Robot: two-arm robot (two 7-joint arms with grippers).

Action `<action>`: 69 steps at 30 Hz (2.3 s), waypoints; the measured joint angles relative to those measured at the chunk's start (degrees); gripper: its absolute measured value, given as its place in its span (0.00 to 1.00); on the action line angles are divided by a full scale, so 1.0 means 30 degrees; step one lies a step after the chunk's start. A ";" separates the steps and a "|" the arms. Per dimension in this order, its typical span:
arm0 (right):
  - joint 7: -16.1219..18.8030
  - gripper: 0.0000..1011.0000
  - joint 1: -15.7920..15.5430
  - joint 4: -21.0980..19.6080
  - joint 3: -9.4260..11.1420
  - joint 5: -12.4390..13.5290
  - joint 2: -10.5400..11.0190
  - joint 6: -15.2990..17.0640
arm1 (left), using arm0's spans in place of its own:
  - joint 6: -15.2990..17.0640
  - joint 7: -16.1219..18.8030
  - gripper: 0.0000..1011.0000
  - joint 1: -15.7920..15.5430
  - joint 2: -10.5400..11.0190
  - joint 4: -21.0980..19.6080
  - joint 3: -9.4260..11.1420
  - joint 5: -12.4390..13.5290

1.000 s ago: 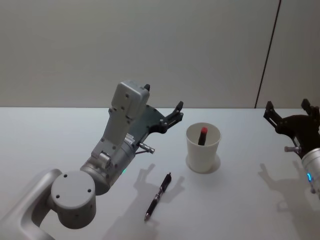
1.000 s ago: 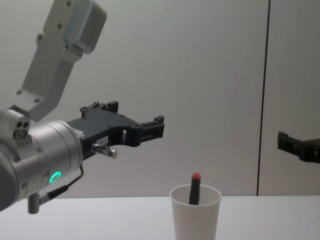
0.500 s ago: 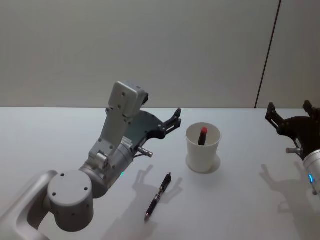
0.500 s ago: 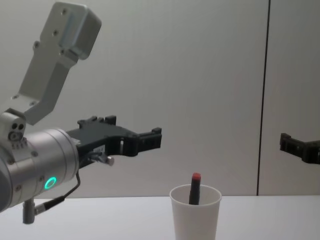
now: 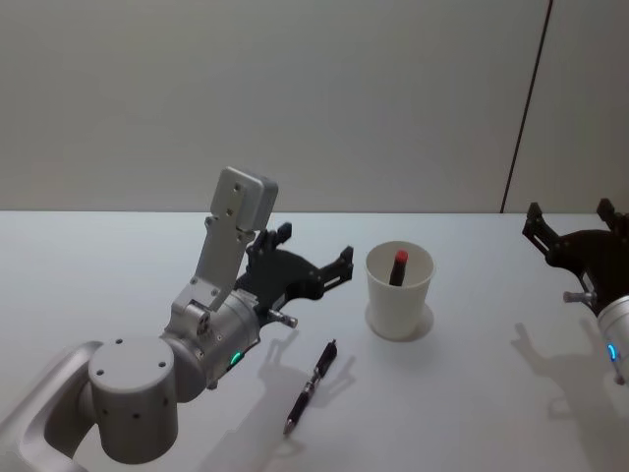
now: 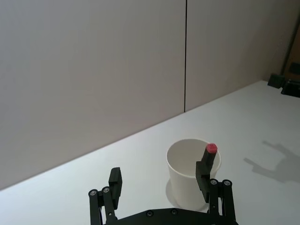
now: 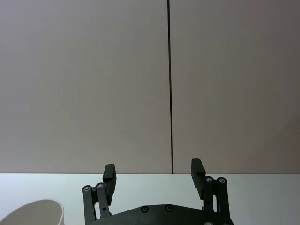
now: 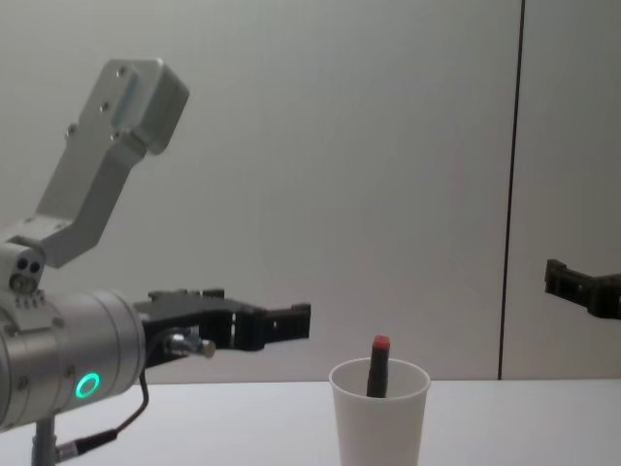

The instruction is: Place the pen into the pen holder.

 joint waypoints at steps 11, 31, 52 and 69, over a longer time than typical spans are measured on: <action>-0.0005 0.99 -0.0018 -0.0023 -0.0002 0.0000 0.0011 0.0012 | 0.2489 -0.0731 0.99 0.0041 0.0089 0.0124 -0.0136 -0.1283; -0.0004 0.99 -0.0022 -0.0024 -0.0002 -0.0002 0.0012 0.0010 | 0.5711 -0.2124 0.99 -0.0036 0.0045 0.0775 0.0050 -0.1779; -0.0004 0.99 -0.0023 -0.0023 -0.0002 -0.0003 0.0011 0.0010 | 0.8269 -0.2027 0.99 0.0001 -0.0125 0.1394 0.0493 -0.0698; -0.0004 0.99 -0.0022 -0.0023 -0.0002 -0.0003 0.0011 0.0010 | 0.9652 -0.2001 0.86 -0.0106 -0.0251 0.1814 0.0729 0.0429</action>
